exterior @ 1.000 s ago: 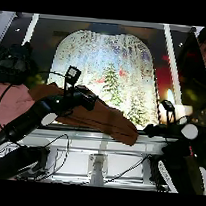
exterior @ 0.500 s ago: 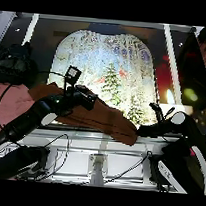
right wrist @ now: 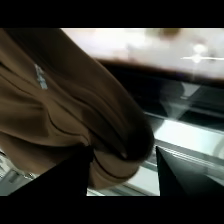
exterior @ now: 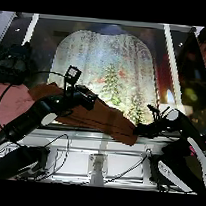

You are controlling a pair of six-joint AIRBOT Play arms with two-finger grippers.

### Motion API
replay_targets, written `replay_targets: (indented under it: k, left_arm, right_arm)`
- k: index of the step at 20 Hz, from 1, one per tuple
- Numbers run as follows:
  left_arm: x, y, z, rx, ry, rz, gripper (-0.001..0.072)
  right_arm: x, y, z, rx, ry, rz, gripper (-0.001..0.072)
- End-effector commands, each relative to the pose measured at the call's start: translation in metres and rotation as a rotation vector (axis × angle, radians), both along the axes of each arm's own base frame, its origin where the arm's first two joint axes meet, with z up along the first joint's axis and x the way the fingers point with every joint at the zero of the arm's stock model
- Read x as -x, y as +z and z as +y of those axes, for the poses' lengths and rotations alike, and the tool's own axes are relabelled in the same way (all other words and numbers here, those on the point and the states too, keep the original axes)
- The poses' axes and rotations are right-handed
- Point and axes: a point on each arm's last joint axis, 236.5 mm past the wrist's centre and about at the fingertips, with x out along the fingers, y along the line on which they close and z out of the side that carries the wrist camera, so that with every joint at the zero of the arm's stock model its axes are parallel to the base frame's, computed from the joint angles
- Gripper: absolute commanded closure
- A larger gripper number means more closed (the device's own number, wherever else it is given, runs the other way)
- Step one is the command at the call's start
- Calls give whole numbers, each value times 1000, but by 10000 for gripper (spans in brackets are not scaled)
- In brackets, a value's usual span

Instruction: Fold the clothes and pants, and hang the long-sleeved shirts on hangers.

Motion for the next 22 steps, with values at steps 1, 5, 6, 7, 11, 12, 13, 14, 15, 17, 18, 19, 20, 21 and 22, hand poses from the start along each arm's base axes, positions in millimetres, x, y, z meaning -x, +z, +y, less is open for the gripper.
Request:
replay_targets:
  k: [1,5,6,7,11,12,13,14,15,17,18,19,20,21,22]
  left_arm:
    - [0,0,0,-1,0,-2,174]
    - [-3,0,4,-41,-10,-36,174]
    - [-4,0,5,-51,-12,-45,174]
    - [-4,0,5,-50,-12,-44,174]
    - [-4,0,5,-50,-12,-45,174]
    - [-4,0,5,-49,-11,-45,174]
    - [-4,0,5,-49,-11,-45,174]
    - [-4,0,5,-49,-11,-45,174]
    - [-4,0,5,-49,-11,-45,174]
    - [-5,2,7,-44,-4,-46,174]
    - [-8,5,11,-39,8,-51,174]
    - [-10,10,15,-32,20,-59,174]
    - [-14,16,23,-23,43,-70,174]
    - [-19,23,33,-12,72,-85,174]
    - [-24,31,44,-1,102,-100,174]
  right_arm:
    - [-25,5,21,-94,-82,-62,337]
    - [-51,47,67,-366,-88,-198,533]
    - [-59,60,75,-422,-96,-231,593]
    - [-69,72,81,-468,-102,-271,593]
    - [-116,128,90,-564,-71,-479,695]
    - [-128,140,90,-559,-64,-525,695]
    - [-143,153,87,-547,-66,-583,695]
    - [-160,165,84,-528,-77,-645,696]
    - [-177,177,79,-500,-91,-710,696]
    - [-216,203,63,-419,-137,-857,696]
    - [-233,217,53,-374,-161,-929,696]
    - [-251,233,40,-317,-200,-1012,697]
    - [-266,250,23,-260,-253,-1087,696]
    - [-280,269,2,-199,-323,-1162,697]
    - [-290,287,-22,-139,-402,-1231,697]
